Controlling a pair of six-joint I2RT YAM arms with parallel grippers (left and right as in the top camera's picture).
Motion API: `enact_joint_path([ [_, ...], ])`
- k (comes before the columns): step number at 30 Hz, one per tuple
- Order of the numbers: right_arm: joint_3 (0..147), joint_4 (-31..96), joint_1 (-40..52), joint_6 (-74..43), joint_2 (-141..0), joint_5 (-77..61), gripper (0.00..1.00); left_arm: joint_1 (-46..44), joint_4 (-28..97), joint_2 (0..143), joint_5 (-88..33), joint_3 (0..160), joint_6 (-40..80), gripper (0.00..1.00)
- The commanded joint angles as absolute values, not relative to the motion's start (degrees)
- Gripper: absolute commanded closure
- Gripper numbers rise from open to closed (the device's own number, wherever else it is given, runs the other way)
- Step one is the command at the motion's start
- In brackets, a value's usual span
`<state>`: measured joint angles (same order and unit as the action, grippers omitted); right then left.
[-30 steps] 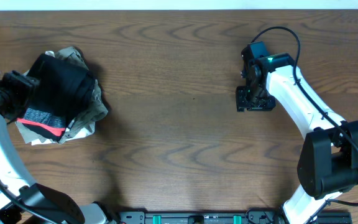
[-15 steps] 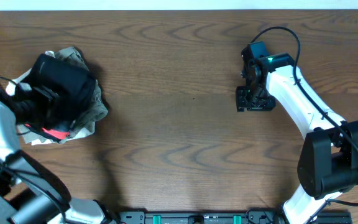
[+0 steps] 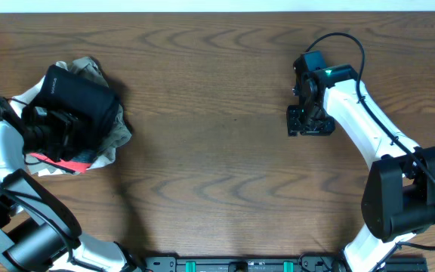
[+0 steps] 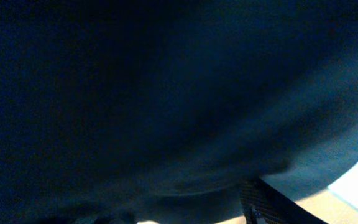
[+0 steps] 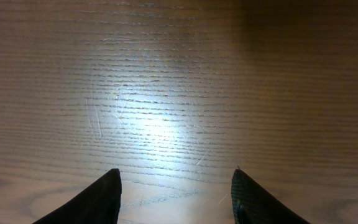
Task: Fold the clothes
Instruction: 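Release the leggings and lift the left gripper away from the pile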
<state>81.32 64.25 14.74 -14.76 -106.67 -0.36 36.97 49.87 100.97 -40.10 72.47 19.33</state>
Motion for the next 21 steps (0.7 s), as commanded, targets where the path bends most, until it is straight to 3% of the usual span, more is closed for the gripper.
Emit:
enact_joint_path([
  [1, 81.25, 64.25, 14.2, -14.04, -106.52, 0.21, 0.45, 36.95, 49.12, 97.89, -39.46, 77.32, 18.63, 0.33],
  [5, 81.25, 63.86, 14.2, -14.06, -106.52, 0.21, 0.46, 36.84, 49.12, 94.43, -39.48, 80.68, 17.8, 0.27],
  [10, 81.32, 62.19, 13.54, -17.5, -105.49, 0.64, 0.46, 34.68, 48.25, 89.17, -39.4, 81.67, 13.37, 0.07],
  [15, 81.34, 57.93, 9.82, -19.7, -100.22, 0.6, 0.4, 26.92, 48.07, 84.9, -32.34, 81.67, 7.31, 0.02],
  [16, 81.34, 57.56, 8.8, -19.68, -98.83, 0.62, 0.33, 24.4, 48.03, 84.2, -30.41, 81.67, 5.93, 0.02],
  [18, 81.34, 57.14, 6.79, -19.62, -96.31, 0.62, 0.04, 19.27, 47.64, 83.2, -27.4, 81.67, 3.46, 0.01],
  [21, 81.34, 57.01, 4.25, -16.19, -93.45, 0.62, 0.01, 10.52, 46.74, 82.3, -22.98, 81.67, 1.26, 0.01],
])
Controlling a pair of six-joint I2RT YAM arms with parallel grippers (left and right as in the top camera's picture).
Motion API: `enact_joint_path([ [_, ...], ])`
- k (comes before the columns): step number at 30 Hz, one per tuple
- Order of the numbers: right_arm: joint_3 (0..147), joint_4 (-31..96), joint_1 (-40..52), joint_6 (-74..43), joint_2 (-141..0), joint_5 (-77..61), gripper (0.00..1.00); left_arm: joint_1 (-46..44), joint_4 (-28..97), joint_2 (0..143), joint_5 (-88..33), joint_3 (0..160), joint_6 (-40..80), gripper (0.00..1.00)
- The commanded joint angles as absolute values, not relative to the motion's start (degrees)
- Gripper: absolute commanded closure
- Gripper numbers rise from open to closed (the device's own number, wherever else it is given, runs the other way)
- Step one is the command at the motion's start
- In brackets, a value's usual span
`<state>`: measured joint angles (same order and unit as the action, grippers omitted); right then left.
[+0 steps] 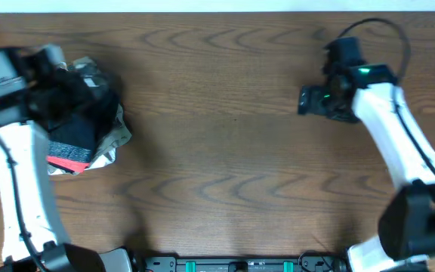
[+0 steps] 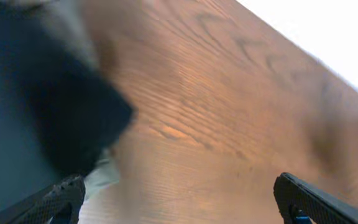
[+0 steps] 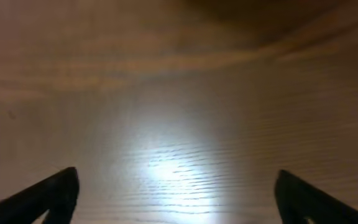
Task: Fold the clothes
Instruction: 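Release the leggings and lift the left gripper away from the pile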
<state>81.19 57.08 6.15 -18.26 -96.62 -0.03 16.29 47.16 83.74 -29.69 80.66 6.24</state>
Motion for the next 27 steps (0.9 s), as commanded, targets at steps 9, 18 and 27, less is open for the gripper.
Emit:
enact_joint_path([
  [9, 81.34, 55.88, -0.01, -7.14, -91.61, 0.64, 0.01, -8.73, 43.13, 82.3, -0.16, 81.67, 1.06, 0.02],
  [18, 81.28, 60.12, -0.1, -14.2, -85.89, 3.36, 0.03, -7.49, 47.7, 80.03, -5.67, 81.65, 4.71, 0.02],
  [27, 68.49, 54.7, 3.53, -18.09, -62.89, 6.76, 0.02, -7.14, 45.08, 64.97, -9.87, 74.37, 2.11, 0.02],
])
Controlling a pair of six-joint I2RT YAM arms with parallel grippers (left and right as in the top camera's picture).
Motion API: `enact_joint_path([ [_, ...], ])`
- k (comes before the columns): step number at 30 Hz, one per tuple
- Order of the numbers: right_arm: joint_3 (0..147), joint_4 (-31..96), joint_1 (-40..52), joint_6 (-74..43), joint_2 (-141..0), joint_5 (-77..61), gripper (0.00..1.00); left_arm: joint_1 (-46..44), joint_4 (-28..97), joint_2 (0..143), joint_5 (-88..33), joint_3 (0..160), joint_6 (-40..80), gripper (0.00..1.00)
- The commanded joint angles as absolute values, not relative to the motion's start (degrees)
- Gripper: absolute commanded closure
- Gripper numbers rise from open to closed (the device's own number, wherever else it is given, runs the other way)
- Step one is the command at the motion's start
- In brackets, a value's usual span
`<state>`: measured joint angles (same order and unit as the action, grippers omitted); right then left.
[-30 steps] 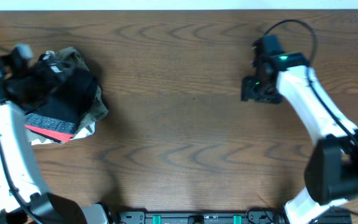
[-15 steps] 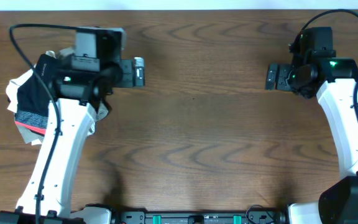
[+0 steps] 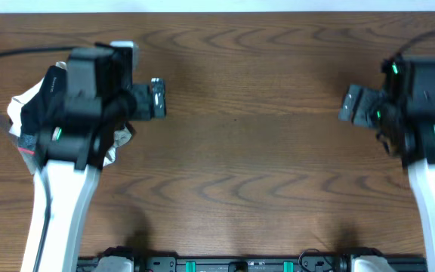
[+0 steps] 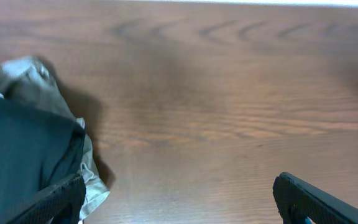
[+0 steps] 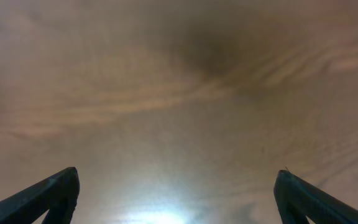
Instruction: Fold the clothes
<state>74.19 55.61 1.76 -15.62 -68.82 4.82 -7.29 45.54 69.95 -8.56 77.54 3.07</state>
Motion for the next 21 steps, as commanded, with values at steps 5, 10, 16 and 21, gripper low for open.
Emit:
enact_joint_path([
  [5, 53.82, 49.21, 5.3, -19.51, -47.68, 10.07, 0.01, -7.14, 38.85, 53.19, -9.61, 62.33, 2.17, 0.02],
  [10, 44.97, 45.63, 5.23, -19.53, -38.02, 9.85, 0.01, -7.14, 34.63, 49.25, -9.45, 54.63, 2.17, 0.02],
  [16, 41.43, 51.03, 5.23, -19.51, -35.9, 9.65, 0.01, -7.14, 41.01, 50.85, -9.45, 53.84, 2.17, 0.02],
  [21, 41.41, 57.58, 5.23, -19.51, -36.01, 9.65, 0.01, -7.14, 43.81, 52.66, -9.45, 53.82, 2.17, 0.02],
])
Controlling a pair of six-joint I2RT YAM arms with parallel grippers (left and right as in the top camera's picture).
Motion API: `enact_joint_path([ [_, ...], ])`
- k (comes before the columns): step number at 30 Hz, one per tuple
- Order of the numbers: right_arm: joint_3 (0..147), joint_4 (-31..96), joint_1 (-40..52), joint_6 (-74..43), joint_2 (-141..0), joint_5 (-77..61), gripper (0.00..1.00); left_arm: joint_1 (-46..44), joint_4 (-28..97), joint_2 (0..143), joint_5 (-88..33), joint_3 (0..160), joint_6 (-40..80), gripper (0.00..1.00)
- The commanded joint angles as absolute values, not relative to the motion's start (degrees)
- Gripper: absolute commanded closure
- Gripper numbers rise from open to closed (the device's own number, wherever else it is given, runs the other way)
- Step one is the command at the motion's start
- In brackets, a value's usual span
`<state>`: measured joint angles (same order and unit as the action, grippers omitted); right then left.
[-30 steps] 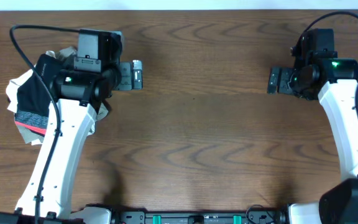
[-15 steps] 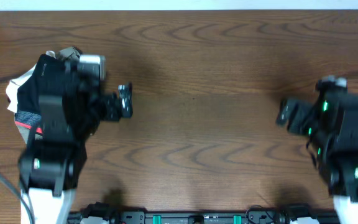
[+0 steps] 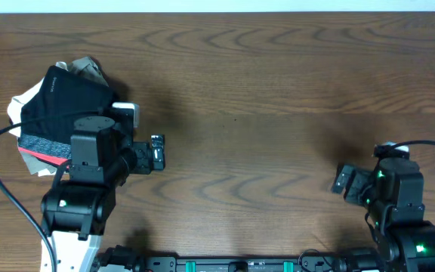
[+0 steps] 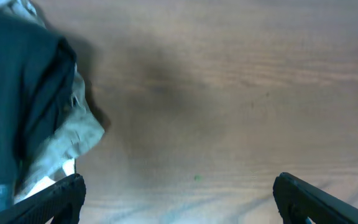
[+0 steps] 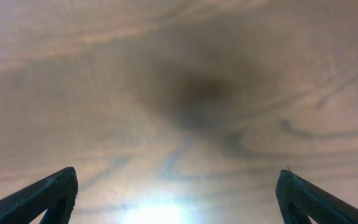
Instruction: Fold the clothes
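Note:
A stack of clothes (image 3: 51, 113) lies at the table's left side: a folded dark garment on top, with grey, white and red pieces under it. In the left wrist view its dark and grey edge (image 4: 30, 106) fills the left side. My left gripper (image 3: 158, 152) hangs open just right of the stack, empty, its fingertips (image 4: 48, 199) wide apart. My right gripper (image 3: 343, 181) is open over bare wood at the front right, far from the clothes, its fingertips (image 5: 48, 196) spread to the frame's corners.
The wooden table (image 3: 248, 91) runs across the whole view, with its far edge along the top. A black rail (image 3: 240, 264) with the arm bases sits at the front edge. A black cable (image 3: 6, 204) loops by the left arm.
Both arms have drawn back toward the front edge. My left gripper now sits lower, right of the stack; my right gripper moved from the mid right to the front right. Both stay open.
First my left gripper was down on the clothes stack with dark cloth filling its view, the right one narrowly open over mid table. Then the left was off the stack and open, the right wide open. Both have since pulled back toward the front, the stack left lying.

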<state>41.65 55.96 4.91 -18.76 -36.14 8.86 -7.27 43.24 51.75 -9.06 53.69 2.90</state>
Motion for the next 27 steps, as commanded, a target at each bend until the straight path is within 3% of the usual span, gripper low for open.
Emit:
enact_joint_path([
  [1, 41.41, 58.41, 5.23, -19.51, -36.01, 9.65, 0.01, -7.14, 43.88, 53.08, -9.45, 53.84, 2.17, 0.02],
  [21, 41.36, 60.55, 4.8, -18.22, -34.59, 10.52, 0.01, -7.14, 43.9, 59.16, -9.45, 53.84, 2.17, 0.02],
  [27, 36.58, 51.07, 4.73, -9.37, -25.78, 8.54, 0.01, -7.14, 43.9, 59.59, -9.45, 53.82, 2.17, 0.02],
])
